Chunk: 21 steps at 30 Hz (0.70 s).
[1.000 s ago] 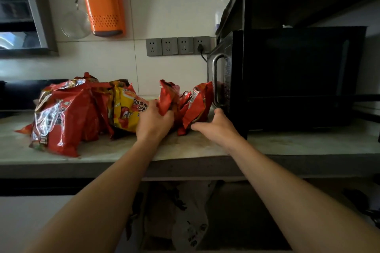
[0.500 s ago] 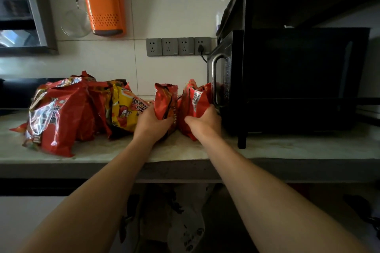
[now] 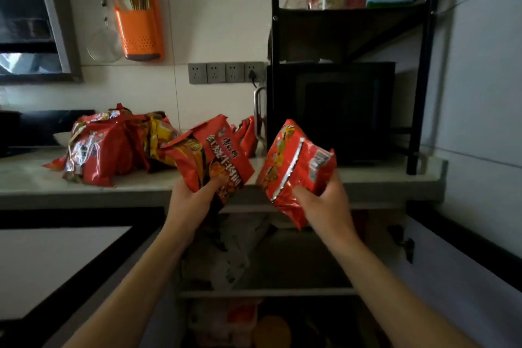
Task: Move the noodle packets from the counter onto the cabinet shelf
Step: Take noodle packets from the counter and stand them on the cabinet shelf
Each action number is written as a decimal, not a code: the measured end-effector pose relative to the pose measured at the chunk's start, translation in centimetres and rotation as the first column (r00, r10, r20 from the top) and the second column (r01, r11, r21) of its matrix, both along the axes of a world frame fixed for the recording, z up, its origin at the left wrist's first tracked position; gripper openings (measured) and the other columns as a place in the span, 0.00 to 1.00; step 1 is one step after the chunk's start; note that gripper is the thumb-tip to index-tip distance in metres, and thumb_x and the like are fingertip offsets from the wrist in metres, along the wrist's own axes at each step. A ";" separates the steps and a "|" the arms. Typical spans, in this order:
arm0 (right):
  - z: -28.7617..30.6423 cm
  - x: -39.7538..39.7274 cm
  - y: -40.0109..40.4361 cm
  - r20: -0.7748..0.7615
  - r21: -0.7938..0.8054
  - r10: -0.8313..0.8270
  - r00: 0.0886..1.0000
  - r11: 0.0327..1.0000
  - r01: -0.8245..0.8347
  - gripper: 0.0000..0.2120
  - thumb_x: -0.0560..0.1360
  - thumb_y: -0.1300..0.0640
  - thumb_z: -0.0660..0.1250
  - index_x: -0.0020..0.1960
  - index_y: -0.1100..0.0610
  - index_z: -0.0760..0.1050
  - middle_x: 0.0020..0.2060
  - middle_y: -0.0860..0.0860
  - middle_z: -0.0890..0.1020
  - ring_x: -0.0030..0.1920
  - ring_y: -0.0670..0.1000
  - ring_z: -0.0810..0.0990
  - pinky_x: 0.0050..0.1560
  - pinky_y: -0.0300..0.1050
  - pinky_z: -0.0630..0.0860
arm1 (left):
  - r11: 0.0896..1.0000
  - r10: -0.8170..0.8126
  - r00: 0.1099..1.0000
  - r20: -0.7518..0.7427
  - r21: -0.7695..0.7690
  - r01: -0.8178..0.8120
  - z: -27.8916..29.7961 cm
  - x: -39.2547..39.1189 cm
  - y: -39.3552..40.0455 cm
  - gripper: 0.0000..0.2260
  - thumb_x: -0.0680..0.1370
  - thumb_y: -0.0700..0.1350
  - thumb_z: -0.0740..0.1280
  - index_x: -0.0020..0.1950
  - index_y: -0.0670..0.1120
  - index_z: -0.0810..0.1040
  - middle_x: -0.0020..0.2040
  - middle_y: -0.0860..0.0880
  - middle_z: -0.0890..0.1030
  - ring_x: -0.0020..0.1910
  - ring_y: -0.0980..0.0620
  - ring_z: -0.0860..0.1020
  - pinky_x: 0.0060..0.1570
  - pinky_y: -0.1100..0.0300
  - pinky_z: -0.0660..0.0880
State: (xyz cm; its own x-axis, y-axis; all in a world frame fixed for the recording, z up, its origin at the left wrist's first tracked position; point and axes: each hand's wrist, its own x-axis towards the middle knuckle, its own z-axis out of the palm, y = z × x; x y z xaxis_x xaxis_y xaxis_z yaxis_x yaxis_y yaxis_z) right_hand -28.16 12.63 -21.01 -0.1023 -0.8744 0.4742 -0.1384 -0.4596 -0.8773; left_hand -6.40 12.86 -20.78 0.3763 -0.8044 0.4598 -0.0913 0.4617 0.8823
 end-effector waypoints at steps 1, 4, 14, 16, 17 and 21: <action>-0.8 -1.5 1.5 0.001 0.009 0.016 1.000 1.000 -0.016 0.27 0.73 0.55 0.73 0.68 0.47 0.67 0.56 0.42 0.79 0.53 0.42 0.78 0.48 0.37 0.72 | 0.999 -0.043 0.999 0.013 0.003 0.043 -1.0 -0.8 1.7 0.14 0.72 0.49 0.74 0.56 0.58 0.78 0.52 0.56 0.84 0.53 0.55 0.82 0.54 0.55 0.77; -4.0 -5.6 5.3 0.009 0.074 0.027 1.000 0.997 -0.028 0.25 0.73 0.56 0.72 0.66 0.43 0.66 0.50 0.39 0.78 0.48 0.37 0.77 0.41 0.32 0.70 | 0.988 -0.145 0.988 0.049 0.055 0.142 -4.3 -3.4 6.3 0.13 0.72 0.46 0.74 0.55 0.57 0.79 0.51 0.57 0.85 0.51 0.57 0.83 0.53 0.57 0.77; -16.8 -14.5 5.9 0.173 0.335 -0.206 0.963 0.932 0.139 0.28 0.71 0.58 0.74 0.67 0.44 0.71 0.55 0.45 0.82 0.53 0.46 0.82 0.48 0.44 0.79 | 0.894 -0.322 0.946 0.038 0.340 0.291 -15.7 -10.5 5.0 0.14 0.73 0.42 0.72 0.56 0.55 0.78 0.50 0.56 0.85 0.51 0.56 0.83 0.52 0.57 0.77; -18.3 -14.9 4.6 0.195 0.382 -0.203 0.959 0.917 0.116 0.29 0.71 0.59 0.74 0.69 0.45 0.69 0.56 0.44 0.81 0.53 0.45 0.82 0.44 0.39 0.76 | 0.885 -0.307 0.952 0.001 0.368 0.285 -17.7 -11.5 2.9 0.13 0.73 0.43 0.73 0.54 0.57 0.78 0.50 0.56 0.85 0.50 0.57 0.83 0.51 0.58 0.77; -19.1 -15.2 3.6 0.199 0.395 -0.205 0.958 0.912 0.113 0.29 0.71 0.59 0.74 0.69 0.45 0.69 0.56 0.44 0.81 0.53 0.45 0.82 0.44 0.38 0.76 | 0.879 -0.310 0.951 -0.013 0.377 0.292 -18.7 -12.3 1.6 0.13 0.73 0.43 0.73 0.54 0.57 0.78 0.50 0.56 0.84 0.49 0.58 0.82 0.50 0.59 0.77; -22.3 -16.1 -1.1 0.194 0.462 -0.244 0.950 0.877 0.131 0.29 0.71 0.60 0.74 0.68 0.46 0.70 0.55 0.44 0.81 0.53 0.45 0.82 0.48 0.42 0.78 | 0.850 -0.299 0.951 -0.076 0.433 0.301 -22.8 -14.7 -4.4 0.16 0.73 0.44 0.73 0.60 0.53 0.78 0.51 0.55 0.84 0.49 0.55 0.83 0.49 0.58 0.78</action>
State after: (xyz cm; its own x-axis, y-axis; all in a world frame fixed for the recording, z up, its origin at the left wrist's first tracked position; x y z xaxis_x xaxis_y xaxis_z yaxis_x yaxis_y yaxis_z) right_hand -44.21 11.48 -43.31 -0.3460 -0.9381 -0.0139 0.0571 -0.0063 -0.9983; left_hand -21.08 8.42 -43.59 0.0857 -0.9957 0.0363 -0.0052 0.0360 0.9993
